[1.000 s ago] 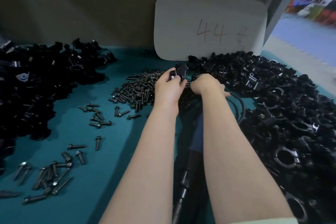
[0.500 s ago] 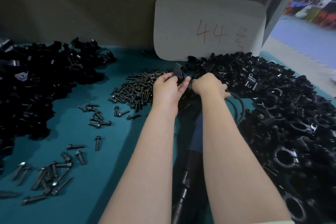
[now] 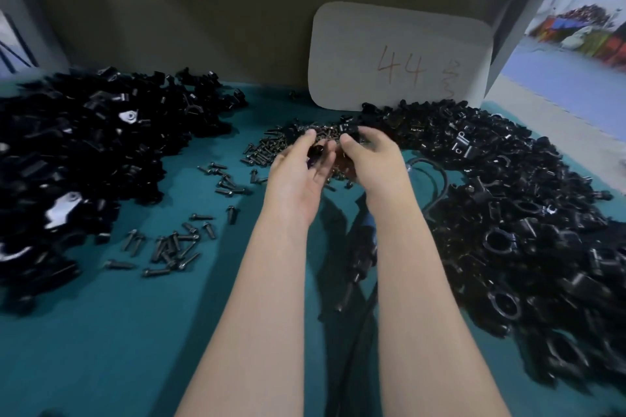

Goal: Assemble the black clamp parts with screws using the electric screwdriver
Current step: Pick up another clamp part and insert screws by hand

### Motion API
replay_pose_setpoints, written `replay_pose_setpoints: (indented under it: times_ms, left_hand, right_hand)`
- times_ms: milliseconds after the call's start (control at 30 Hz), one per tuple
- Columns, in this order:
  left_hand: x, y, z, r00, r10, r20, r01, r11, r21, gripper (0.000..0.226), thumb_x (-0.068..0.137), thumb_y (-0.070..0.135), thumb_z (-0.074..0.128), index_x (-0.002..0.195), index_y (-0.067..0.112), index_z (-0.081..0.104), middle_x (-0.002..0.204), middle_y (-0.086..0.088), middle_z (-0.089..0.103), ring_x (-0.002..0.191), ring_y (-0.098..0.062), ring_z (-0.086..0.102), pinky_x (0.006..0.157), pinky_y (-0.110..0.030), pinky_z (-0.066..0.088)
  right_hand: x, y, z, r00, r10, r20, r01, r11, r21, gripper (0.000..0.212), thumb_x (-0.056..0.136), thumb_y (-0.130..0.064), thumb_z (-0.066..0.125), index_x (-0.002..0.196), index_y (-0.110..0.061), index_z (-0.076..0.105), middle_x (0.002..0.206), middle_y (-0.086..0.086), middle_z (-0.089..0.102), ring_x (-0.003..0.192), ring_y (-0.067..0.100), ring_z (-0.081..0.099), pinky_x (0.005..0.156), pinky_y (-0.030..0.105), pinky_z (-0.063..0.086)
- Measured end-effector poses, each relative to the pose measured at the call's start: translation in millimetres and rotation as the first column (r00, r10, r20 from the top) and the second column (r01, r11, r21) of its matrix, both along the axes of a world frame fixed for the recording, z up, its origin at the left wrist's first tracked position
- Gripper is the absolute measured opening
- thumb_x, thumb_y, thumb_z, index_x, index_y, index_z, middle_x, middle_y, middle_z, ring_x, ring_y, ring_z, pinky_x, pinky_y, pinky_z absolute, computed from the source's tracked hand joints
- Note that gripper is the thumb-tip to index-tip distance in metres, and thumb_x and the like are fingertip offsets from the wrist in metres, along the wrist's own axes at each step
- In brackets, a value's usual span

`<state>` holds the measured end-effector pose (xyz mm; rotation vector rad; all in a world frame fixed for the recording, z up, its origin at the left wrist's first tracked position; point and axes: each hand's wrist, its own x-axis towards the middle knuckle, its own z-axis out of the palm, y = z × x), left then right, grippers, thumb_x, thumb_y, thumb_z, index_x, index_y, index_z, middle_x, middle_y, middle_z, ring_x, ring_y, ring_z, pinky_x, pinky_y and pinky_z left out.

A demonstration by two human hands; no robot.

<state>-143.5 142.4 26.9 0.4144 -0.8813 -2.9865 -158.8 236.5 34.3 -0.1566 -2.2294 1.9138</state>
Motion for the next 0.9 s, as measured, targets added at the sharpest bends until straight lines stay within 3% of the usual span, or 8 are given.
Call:
replay_pose_setpoints:
  times_ms: [100,233,300,400,600,700,800,900]
  left_hand:
    - [18.5,-11.0,-5.1,0.999,0.033,0.004,-0.033,0.999,-0.029,0.029,0.095,0.026,0.060,0.119,0.011,0.054,0.097,-0.007,0.061,0.069,-0.012,0.067,0.063,-0.022,0.057]
    - [31.1,-18.9,-15.3,0.994,0.097,0.055,-0.084,0.974,-0.210,0.025,0.092,0.041,0.062,0.109,0.023,0.066,0.105,0.002,0.057,0.081,-0.007,0.055,0.067,-0.020,0.045]
    - [32.2,-20.8,-20.1,0.991,0.102,0.081,-0.083,0.973,-0.214,0.031,0.093,0.042,0.060,0.115,0.022,0.064,0.100,0.003,0.059,0.078,-0.006,0.052,0.065,-0.019,0.043]
    - [30.3,-21.9,-22.8,0.991,0.109,0.074,-0.102,0.991,-0.085,0.038,0.094,0.038,0.059,0.122,0.012,0.060,0.094,0.000,0.063,0.072,-0.005,0.060,0.062,-0.018,0.050]
    - [19.8,-17.9,-28.6,0.981,0.141,0.135,-0.100,0.957,-0.273,0.045,0.100,0.050,0.040,0.101,0.011,0.062,0.068,0.002,0.071,0.063,-0.010,0.066,0.068,-0.024,0.051]
    - [18.6,-20.3,-31.7,0.975,0.164,0.148,-0.090,0.907,-0.411,0.045,0.100,0.049,0.041,0.096,0.009,0.063,0.079,0.000,0.068,0.073,-0.014,0.066,0.064,-0.026,0.049]
    - [19.8,-19.3,-33.3,0.972,0.200,0.123,-0.132,0.899,-0.418,0.036,0.100,0.042,0.045,0.097,0.008,0.059,0.085,-0.007,0.070,0.074,-0.016,0.069,0.063,-0.026,0.056]
    - [18.8,-19.8,-34.2,0.964,0.256,0.078,-0.185,0.849,-0.496,0.023,0.102,0.031,0.045,0.116,0.014,0.053,0.117,-0.015,0.065,0.104,-0.027,0.066,0.092,-0.040,0.055]
  right_hand:
    - [19.5,-11.6,-6.6,0.997,0.078,-0.014,-0.079,0.995,-0.062,0.023,0.093,-0.013,0.057,0.073,-0.021,0.062,0.075,-0.003,0.066,0.073,0.013,0.060,0.064,0.025,0.051]
    - [32.3,-25.2,-14.1,0.994,0.100,-0.033,-0.103,0.989,-0.105,0.025,0.094,-0.010,0.055,0.072,-0.020,0.064,0.069,-0.005,0.066,0.061,0.005,0.059,0.055,0.017,0.046]
    - [32.9,-29.4,-16.1,0.994,0.105,-0.034,-0.108,0.989,-0.103,0.026,0.095,-0.010,0.053,0.072,-0.018,0.064,0.069,-0.005,0.065,0.057,0.003,0.059,0.054,0.016,0.046]
    - [31.6,-32.3,-15.0,0.994,0.107,-0.022,-0.109,0.988,-0.110,0.028,0.095,-0.009,0.052,0.070,-0.016,0.061,0.068,-0.002,0.061,0.055,0.004,0.058,0.053,0.013,0.048]
    - [26.8,-31.2,-15.6,0.996,0.085,0.010,-0.084,0.994,-0.072,0.026,0.094,-0.010,0.053,0.071,-0.018,0.061,0.077,0.004,0.063,0.070,0.013,0.060,0.054,0.016,0.049]
    - [27.6,-33.4,-17.0,0.994,0.104,0.024,-0.102,0.992,-0.079,0.017,0.095,-0.012,0.054,0.084,-0.014,0.066,0.090,0.007,0.066,0.080,0.017,0.063,0.056,0.017,0.049]
    - [28.0,-34.1,-16.9,0.994,0.111,0.005,-0.110,0.992,-0.067,0.022,0.095,-0.011,0.054,0.078,-0.021,0.063,0.082,0.000,0.065,0.080,0.016,0.062,0.055,0.015,0.049]
    - [27.2,-33.2,-16.5,0.994,0.107,-0.006,-0.107,0.991,-0.075,0.016,0.095,-0.010,0.053,0.087,-0.015,0.066,0.082,0.001,0.064,0.075,0.013,0.060,0.053,0.013,0.048]
